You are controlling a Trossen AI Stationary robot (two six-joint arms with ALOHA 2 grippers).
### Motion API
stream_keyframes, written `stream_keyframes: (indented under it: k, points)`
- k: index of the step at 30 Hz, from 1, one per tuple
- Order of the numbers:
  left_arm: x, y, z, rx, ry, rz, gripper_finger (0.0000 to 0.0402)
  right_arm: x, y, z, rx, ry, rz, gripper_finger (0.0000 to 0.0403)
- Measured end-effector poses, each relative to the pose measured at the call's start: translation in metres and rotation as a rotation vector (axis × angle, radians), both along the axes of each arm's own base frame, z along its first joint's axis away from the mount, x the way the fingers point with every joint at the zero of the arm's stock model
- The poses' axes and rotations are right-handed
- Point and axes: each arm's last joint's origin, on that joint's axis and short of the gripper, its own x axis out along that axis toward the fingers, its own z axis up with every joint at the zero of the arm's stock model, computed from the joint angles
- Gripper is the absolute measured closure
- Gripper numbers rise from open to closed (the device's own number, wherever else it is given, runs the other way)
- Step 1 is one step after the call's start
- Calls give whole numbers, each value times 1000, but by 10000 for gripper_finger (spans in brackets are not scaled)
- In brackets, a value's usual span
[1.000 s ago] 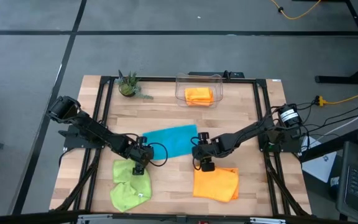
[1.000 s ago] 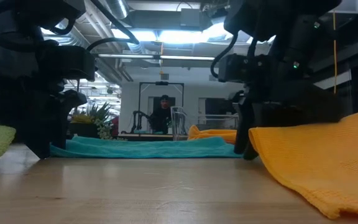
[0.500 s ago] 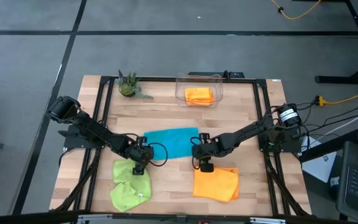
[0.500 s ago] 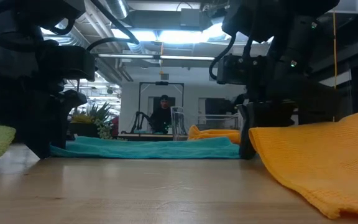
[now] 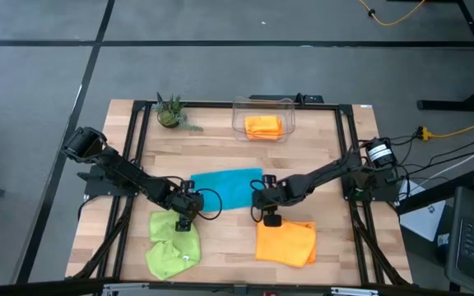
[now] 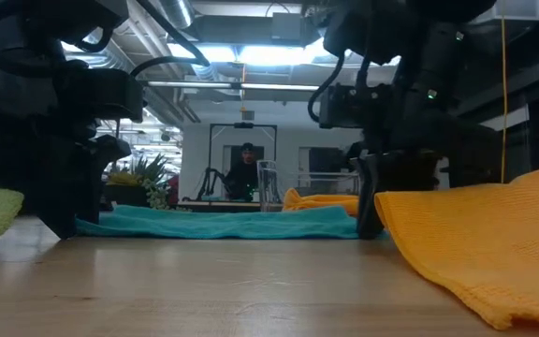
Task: Fold microfiber towels
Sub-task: Fold the blue towel on the table
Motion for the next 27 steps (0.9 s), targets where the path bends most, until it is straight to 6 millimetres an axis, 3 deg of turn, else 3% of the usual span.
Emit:
stream_keyframes:
  k: [12, 27]
  points:
    - [0, 0, 0, 0, -1, 0, 266, 6, 1, 11, -37, 26, -14, 239]
    - [0, 0, 0, 0, -1, 0, 266, 4, 11, 14, -66, 9, 10, 230]
